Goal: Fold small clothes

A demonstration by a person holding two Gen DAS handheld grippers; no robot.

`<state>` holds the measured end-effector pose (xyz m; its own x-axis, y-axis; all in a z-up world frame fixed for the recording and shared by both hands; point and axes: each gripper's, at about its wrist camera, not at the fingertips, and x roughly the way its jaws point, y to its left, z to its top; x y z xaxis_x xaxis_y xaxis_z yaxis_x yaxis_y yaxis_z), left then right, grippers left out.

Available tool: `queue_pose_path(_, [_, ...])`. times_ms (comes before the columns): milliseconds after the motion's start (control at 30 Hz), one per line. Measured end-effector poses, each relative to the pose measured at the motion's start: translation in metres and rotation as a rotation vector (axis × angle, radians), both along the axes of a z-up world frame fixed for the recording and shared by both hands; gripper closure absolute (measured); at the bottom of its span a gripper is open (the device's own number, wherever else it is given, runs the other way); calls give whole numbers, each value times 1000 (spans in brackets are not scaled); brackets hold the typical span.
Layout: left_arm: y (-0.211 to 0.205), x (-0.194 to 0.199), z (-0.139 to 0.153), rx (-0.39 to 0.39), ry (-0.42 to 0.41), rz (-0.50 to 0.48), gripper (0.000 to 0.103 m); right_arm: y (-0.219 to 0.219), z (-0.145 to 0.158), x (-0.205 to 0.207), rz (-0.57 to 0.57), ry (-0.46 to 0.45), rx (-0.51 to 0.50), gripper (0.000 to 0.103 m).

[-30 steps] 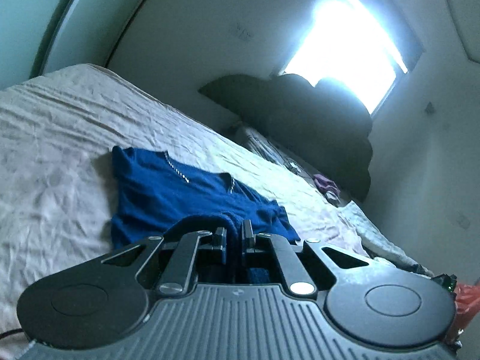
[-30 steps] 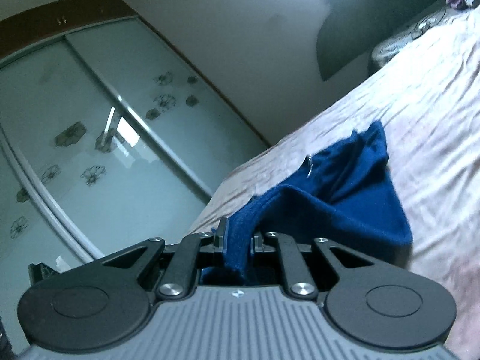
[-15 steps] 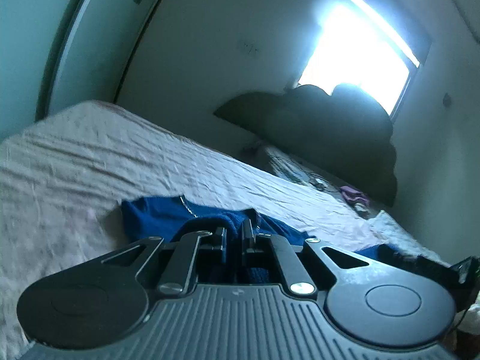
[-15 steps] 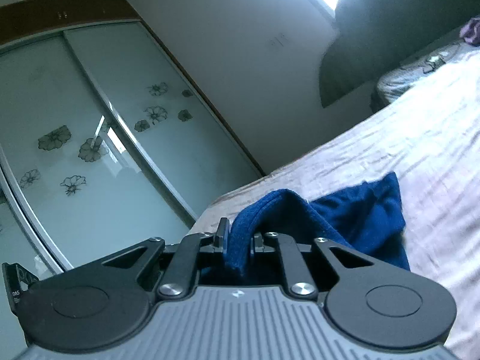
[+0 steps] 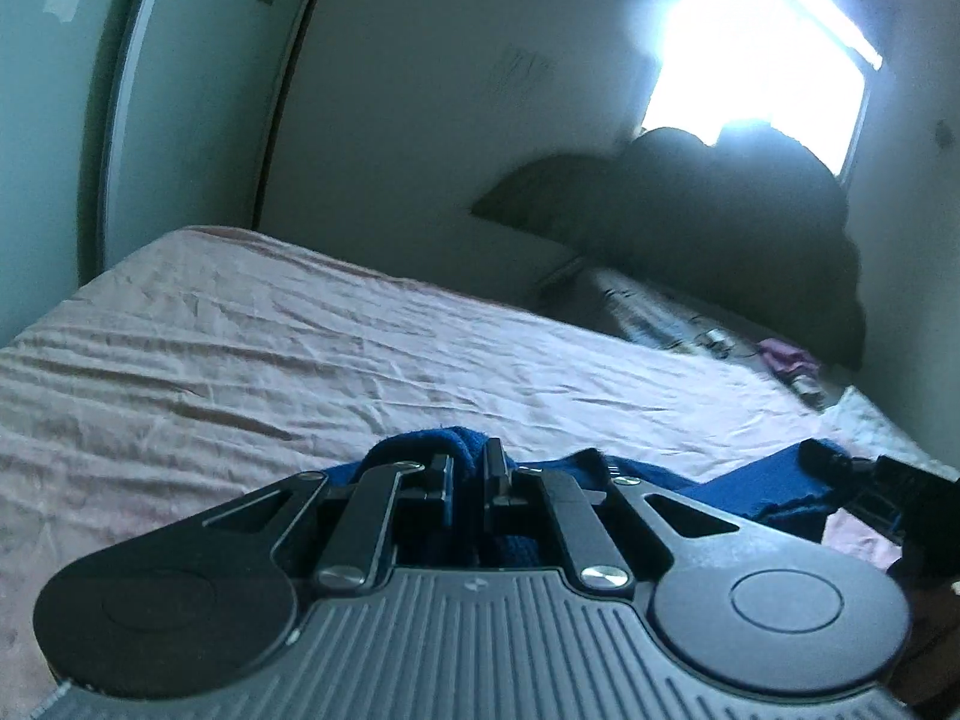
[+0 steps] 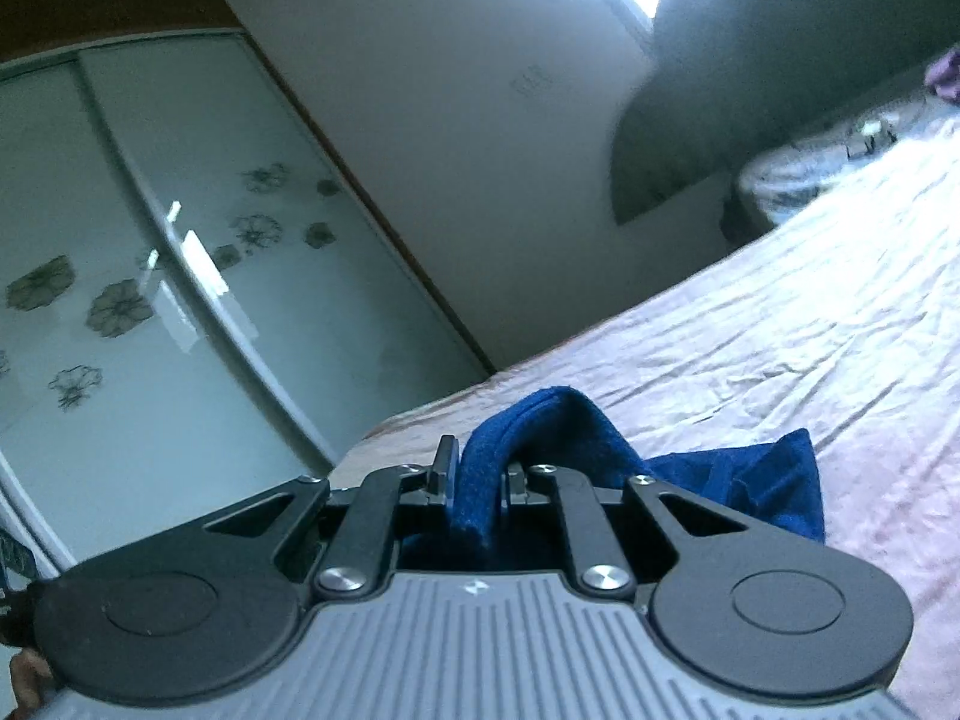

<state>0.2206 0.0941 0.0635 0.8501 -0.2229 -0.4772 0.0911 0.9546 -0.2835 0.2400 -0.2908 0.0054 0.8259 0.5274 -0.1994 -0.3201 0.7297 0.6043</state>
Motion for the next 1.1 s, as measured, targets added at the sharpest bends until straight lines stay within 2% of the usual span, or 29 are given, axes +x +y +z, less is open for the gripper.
queue_pose_path(167, [-6, 50, -33, 21, 71, 35, 95, 4, -31, 59, -20, 108, 16, 90])
queue_pose_path(267, [-7, 79, -56, 25, 143, 37, 93, 8, -54, 89, -13, 194, 2, 90])
queue_pose_path(300, [-6, 86, -63, 22, 170, 42, 82, 11, -61, 99, -17, 230, -15, 90])
queue_pose_path(400, [7, 99, -72, -39, 222, 89, 81, 21, -74, 117, -13, 299, -67, 83])
queue_pose_path(433, [11, 100, -71, -66, 226, 104, 76, 23, -75, 120, -7, 309, -74, 74])
queue_pose_path(467, [16, 101, -69, -95, 225, 117, 72, 25, -74, 121, 6, 303, -70, 60])
queue_pose_path(500, [22, 101, -67, -127, 218, 128, 63, 26, -72, 121, 26, 289, -51, 49])
queue_pose_path(533, [28, 101, -64, -161, 210, 136, 50, 26, -70, 121, 45, 276, -24, 25])
queue_pose_path(567, [32, 102, -62, -193, 205, 141, 46, 25, -68, 122, 56, 269, 10, 12])
queue_pose_path(600, [38, 103, -59, -243, 205, 149, 39, 24, -64, 124, 52, 264, 45, 11])
queue_pose_path(633, [44, 103, -58, -293, 210, 160, 36, 23, -63, 125, 40, 268, 77, 11])
queue_pose_path(700, [58, 105, -57, -402, 228, 199, 36, 18, -59, 128, 14, 276, 120, 11])
queue_pose_path(767, [69, 101, -54, -448, 226, 240, 36, 15, -56, 126, -9, 264, 133, 11])
queue_pose_path(800, [70, 98, -50, -433, 211, 248, 36, 15, -55, 122, -9, 253, 135, 11])
queue_pose_path(833, [69, 94, -45, -380, 188, 238, 36, 16, -56, 122, 0, 247, 136, 11])
queue_pose_path(933, [55, 80, -33, -152, 170, 159, 36, 26, -53, 111, 86, 248, 101, 10])
queue_pose_path(1000, [43, 69, -31, -37, 176, 60, 36, 48, -45, 97, 194, 211, -29, 10])
queue_pose_path(1033, [36, 64, -30, 9, 179, -15, 36, 63, -42, 89, 229, 187, -132, 11])
queue_pose_path(1100, [17, 53, -30, 95, 172, -159, 37, 94, -36, 73, 207, 139, -365, 11])
